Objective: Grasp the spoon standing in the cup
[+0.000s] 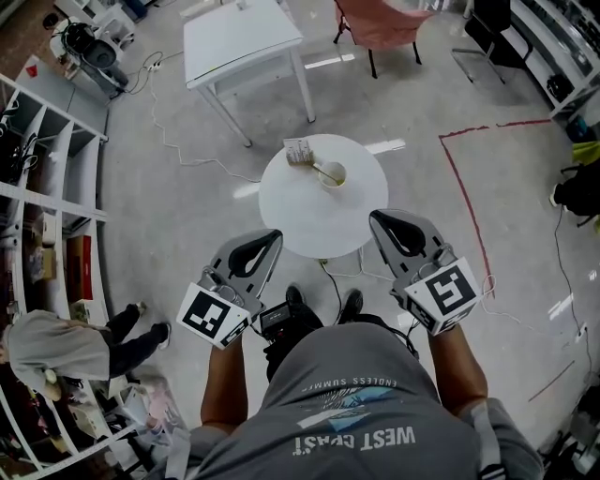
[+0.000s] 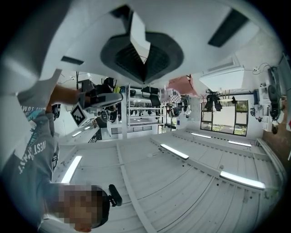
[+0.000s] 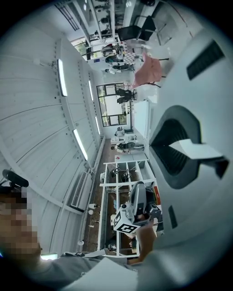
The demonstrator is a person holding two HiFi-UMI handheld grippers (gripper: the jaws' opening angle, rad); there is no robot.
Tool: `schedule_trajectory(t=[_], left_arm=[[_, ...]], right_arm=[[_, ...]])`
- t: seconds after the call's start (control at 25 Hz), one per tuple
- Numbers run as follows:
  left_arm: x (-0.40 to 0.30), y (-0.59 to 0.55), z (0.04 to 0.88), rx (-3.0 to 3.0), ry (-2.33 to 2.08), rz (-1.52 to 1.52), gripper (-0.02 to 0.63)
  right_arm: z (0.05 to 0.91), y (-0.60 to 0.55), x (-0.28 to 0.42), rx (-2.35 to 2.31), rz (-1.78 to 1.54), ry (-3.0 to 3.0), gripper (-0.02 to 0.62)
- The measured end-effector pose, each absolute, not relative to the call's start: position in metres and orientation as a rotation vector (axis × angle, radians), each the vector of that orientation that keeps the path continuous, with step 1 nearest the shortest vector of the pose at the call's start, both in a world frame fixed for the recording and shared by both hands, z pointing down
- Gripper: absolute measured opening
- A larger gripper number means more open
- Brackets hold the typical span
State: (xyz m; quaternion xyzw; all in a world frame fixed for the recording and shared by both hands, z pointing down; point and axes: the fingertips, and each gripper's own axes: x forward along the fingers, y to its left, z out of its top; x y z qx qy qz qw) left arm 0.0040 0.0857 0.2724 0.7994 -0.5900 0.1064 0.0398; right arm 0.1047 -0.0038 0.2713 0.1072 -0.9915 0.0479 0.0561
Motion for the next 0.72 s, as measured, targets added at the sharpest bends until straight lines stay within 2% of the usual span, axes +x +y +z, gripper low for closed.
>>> schedule_trajectory(t=[0.72], left_arm=[[-0.056,0.002,0.272,2.643,-1.54,0.299,0.002]], right_arm=[[0.289,-0.052,0.064,0.632,0.242,-2.862,0.002]])
